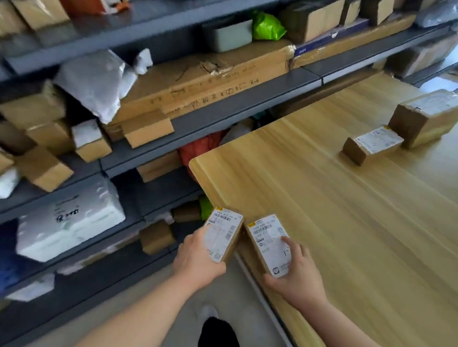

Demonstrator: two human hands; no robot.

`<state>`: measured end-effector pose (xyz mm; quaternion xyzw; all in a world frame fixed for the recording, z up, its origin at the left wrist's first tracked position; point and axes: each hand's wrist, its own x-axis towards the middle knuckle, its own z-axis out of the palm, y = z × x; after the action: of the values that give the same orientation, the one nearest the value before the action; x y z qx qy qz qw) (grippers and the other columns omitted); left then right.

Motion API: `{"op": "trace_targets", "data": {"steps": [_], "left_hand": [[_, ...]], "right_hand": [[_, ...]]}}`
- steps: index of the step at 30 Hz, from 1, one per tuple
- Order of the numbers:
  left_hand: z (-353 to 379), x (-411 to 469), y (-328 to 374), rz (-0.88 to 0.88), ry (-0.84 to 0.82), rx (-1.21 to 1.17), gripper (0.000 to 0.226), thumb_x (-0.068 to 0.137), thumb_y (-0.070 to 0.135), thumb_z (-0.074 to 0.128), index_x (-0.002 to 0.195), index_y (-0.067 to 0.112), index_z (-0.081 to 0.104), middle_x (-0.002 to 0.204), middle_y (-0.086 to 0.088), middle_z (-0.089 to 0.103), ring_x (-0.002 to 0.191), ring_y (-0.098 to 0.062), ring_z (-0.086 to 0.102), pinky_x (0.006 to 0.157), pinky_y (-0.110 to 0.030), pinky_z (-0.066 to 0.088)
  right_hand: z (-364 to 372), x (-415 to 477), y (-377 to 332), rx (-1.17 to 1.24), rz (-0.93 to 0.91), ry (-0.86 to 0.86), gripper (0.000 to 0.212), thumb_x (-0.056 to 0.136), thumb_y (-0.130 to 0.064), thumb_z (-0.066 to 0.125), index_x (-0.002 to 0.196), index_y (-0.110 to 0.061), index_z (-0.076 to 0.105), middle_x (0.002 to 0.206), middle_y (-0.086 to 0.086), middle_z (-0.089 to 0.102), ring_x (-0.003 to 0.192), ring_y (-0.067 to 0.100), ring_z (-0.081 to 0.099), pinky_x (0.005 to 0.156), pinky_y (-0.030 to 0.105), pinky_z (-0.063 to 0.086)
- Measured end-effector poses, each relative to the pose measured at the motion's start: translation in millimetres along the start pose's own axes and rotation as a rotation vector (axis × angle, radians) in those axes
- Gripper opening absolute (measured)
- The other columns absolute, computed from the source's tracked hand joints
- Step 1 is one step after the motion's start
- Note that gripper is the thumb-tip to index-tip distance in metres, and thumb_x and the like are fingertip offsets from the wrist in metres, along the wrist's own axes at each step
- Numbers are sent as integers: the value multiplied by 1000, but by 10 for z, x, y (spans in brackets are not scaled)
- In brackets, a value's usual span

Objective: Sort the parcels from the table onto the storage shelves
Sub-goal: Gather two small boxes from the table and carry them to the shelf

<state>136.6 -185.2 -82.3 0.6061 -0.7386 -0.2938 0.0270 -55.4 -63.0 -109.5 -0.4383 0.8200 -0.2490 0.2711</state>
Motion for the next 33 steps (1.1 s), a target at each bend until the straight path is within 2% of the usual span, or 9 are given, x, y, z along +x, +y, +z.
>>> {"op": "trace_targets", "data": {"steps": [2, 5, 10, 14, 17, 20, 23, 26, 33], "left_hand": [[-149, -181, -234, -41, 94, -70, 78, 54, 36, 72, 126, 32, 43, 114, 4, 56, 106, -21, 55, 82, -38, 54], [-359, -465, -646, -179, 206, -110, 86, 54, 39, 75, 130, 24, 39, 116, 2, 54, 106, -21, 53, 82, -40, 53], [-636, -1055, -1428, -421, 394, -258, 120, 57, 38, 79, 152, 12, 11, 139, -4, 46, 126, -25, 45, 100, -38, 45], [-832, -1638, -2057, -572, 529, -360, 129, 58, 40, 79, 154, 17, -4, 145, 2, 45, 130, -20, 45, 95, -30, 42], [-985, -2129, -2514, -653, 627, -413, 126, 56, 42, 79, 154, 13, 6, 140, 1, 50, 128, -20, 47, 96, -30, 45], [-1122, -2637, -2977, -724, 709, -402, 86, 51, 41, 78, 125, 18, 41, 113, 4, 60, 109, -20, 57, 84, -38, 52], [-1227, -3124, -3441, -797, 779, -430, 67, 52, 38, 80, 105, 24, 42, 98, 7, 60, 95, -18, 59, 72, -35, 53], [-1295, -3560, -3897, -847, 840, -443, 63, 53, 37, 81, 100, 24, 41, 92, 11, 59, 90, -16, 60, 64, -31, 49], [-1496, -4292, -4665, -930, 931, -486, 68, 53, 35, 82, 106, 29, 40, 101, 11, 60, 95, -15, 60, 71, -35, 55]], "right_hand": [[130, -26, -204, 31, -66, -36, 98, 59, -46, 74, 143, -31, 25, 126, -7, 41, 114, 14, 45, 77, 28, 43], [381, -84, -574, 35, -189, -118, 103, 58, -41, 75, 144, -28, 21, 128, -3, 43, 117, 17, 45, 84, 30, 43], [909, -344, -1283, -62, -367, -280, 117, 63, -44, 76, 153, -19, 4, 138, -1, 36, 126, 17, 42, 93, 32, 44], [1381, -672, -1855, -109, -525, -384, 117, 63, -45, 75, 152, -15, 6, 136, -1, 35, 125, 16, 42, 93, 32, 44], [1757, -1015, -2255, -139, -637, -448, 112, 58, -47, 76, 150, -21, 16, 133, -3, 35, 117, 15, 48, 86, 30, 48], [2155, -1463, -2593, -174, -725, -515, 109, 56, -49, 77, 146, -23, 21, 131, -5, 33, 113, 14, 48, 84, 30, 49], [2560, -1935, -2881, -204, -799, -592, 111, 56, -50, 77, 146, -22, 19, 131, -5, 31, 115, 15, 46, 86, 32, 49], [2937, -2340, -3164, -235, -885, -652, 111, 55, -50, 76, 147, -22, 18, 129, -5, 32, 114, 14, 45, 85, 28, 48], [3650, -3031, -3882, -246, -996, -704, 110, 58, -47, 78, 147, -20, 20, 132, -5, 31, 113, 13, 46, 83, 25, 44]]}}
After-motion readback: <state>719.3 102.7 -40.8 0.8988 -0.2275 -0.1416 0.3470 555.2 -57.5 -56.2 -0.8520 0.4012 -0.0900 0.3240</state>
